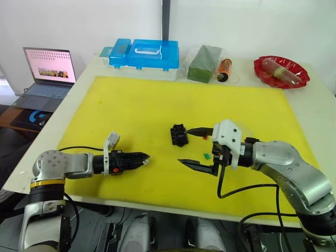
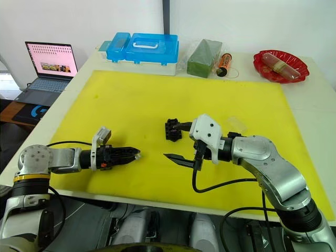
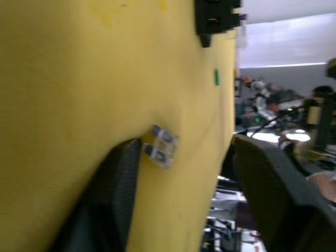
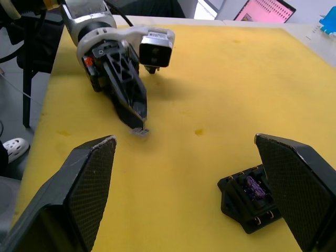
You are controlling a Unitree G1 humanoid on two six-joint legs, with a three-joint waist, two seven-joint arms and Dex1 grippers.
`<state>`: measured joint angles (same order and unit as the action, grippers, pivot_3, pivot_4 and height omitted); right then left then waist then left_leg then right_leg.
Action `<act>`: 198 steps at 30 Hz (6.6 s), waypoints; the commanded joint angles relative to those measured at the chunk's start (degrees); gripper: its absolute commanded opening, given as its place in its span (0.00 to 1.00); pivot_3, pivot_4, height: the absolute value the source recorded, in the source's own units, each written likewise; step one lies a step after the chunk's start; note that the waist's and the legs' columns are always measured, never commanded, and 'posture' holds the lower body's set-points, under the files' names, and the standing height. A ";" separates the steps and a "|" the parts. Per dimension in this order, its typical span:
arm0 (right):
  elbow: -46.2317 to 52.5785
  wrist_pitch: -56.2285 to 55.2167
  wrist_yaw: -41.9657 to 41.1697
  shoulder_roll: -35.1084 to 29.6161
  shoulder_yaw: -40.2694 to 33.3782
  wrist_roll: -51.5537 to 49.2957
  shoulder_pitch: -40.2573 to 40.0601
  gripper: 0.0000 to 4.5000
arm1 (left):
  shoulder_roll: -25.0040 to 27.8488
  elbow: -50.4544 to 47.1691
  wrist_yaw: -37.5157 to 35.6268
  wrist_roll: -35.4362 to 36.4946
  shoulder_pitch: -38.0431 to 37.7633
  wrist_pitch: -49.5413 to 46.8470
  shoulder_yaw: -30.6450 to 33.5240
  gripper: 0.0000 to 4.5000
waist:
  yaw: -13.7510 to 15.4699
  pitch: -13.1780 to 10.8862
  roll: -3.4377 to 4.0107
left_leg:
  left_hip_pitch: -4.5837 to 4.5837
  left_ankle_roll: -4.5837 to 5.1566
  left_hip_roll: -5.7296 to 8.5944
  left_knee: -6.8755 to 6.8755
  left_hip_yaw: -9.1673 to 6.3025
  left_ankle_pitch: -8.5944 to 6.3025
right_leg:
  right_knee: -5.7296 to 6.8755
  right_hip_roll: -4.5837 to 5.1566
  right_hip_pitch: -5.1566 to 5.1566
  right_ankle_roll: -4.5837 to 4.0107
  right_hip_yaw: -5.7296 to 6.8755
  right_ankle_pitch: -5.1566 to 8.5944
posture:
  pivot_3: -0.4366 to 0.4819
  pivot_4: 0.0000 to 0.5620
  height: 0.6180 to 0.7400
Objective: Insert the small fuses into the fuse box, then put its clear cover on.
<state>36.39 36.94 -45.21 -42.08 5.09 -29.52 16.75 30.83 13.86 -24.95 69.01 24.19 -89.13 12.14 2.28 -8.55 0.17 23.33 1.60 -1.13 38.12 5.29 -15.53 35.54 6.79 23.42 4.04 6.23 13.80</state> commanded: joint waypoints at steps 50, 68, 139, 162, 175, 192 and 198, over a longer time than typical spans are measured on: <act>-4.03 -1.51 -2.39 1.90 0.32 0.34 6.45 1.00 | 37.53 -6.30 -67.55 -31.62 33.00 59.16 -59.68 0.00 | -1.52 -0.75 -0.48 | 1.16 -0.07 -0.13 -0.02 -0.16 0.09 | -0.09 -0.35 0.81 -0.01 0.24 0.00 | 0.48 0.27 1.00; -2.46 -2.02 0.36 4.11 2.03 2.24 4.67 1.00 | 10.97 32.72 -67.55 -71.35 73.14 157.06 -107.84 0.00 | -0.07 -0.93 -0.77 | 1.19 -0.01 -0.63 0.17 0.13 0.09 | -0.03 -1.17 0.93 0.24 0.07 -0.14 | 0.48 0.27 1.00; -13.66 -6.61 -8.28 7.32 5.64 4.11 13.62 1.00 | 12.56 -12.96 12.67 43.99 -28.42 25.80 17.97 0.99 | -1.50 -1.10 -0.58 | 0.07 -0.44 -0.39 0.72 -0.73 -0.06 | 0.70 -1.22 -0.23 0.33 -0.75 0.06 | 0.48 0.27 1.00; -8.66 -2.29 -4.51 6.85 3.96 3.72 13.48 1.00 | 12.62 6.94 23.70 43.99 -14.19 11.12 18.18 0.99 | -1.74 -1.05 -0.71 | 0.07 -0.41 -0.43 0.70 -0.62 -0.09 | 0.70 -1.17 -0.14 0.18 -0.81 0.12 | 0.48 0.27 1.00; -7.78 -2.55 -4.21 5.94 3.26 4.09 11.60 1.00 | 15.84 10.07 18.71 39.46 -16.39 10.78 15.64 0.99 | -2.57 -1.05 -0.71 | 0.06 -0.56 -0.34 0.22 -0.57 -0.01 | 0.58 -0.94 0.07 0.01 -0.86 0.16 | 0.48 0.27 1.00; -8.17 -2.50 -4.38 5.64 3.39 3.85 11.90 1.00 | 15.40 9.33 6.67 21.20 -12.94 11.16 13.70 0.99 | -2.88 -1.04 -0.68 | 0.04 -0.75 -0.35 -0.01 -0.62 0.08 | 0.60 -0.89 0.30 -0.19 -0.85 0.22 | 0.48 0.27 1.00; -7.97 -2.42 -4.36 5.59 3.42 3.75 11.61 1.00 | 11.98 10.60 5.50 16.15 -7.13 11.07 13.32 0.99 | -1.84 -1.00 -0.60 | 0.05 -0.90 -0.33 -0.01 -0.63 -0.01 | 0.59 -0.81 0.47 -0.38 -0.83 0.28 | 0.48 0.27 1.00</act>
<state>26.32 35.05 -49.50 -36.35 10.20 -25.03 28.04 43.66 23.83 -19.92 87.46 16.24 -79.26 25.97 0.44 -9.55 -0.43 23.39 0.70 -1.45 38.10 4.66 -15.54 36.13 5.99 23.90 3.66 5.40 14.08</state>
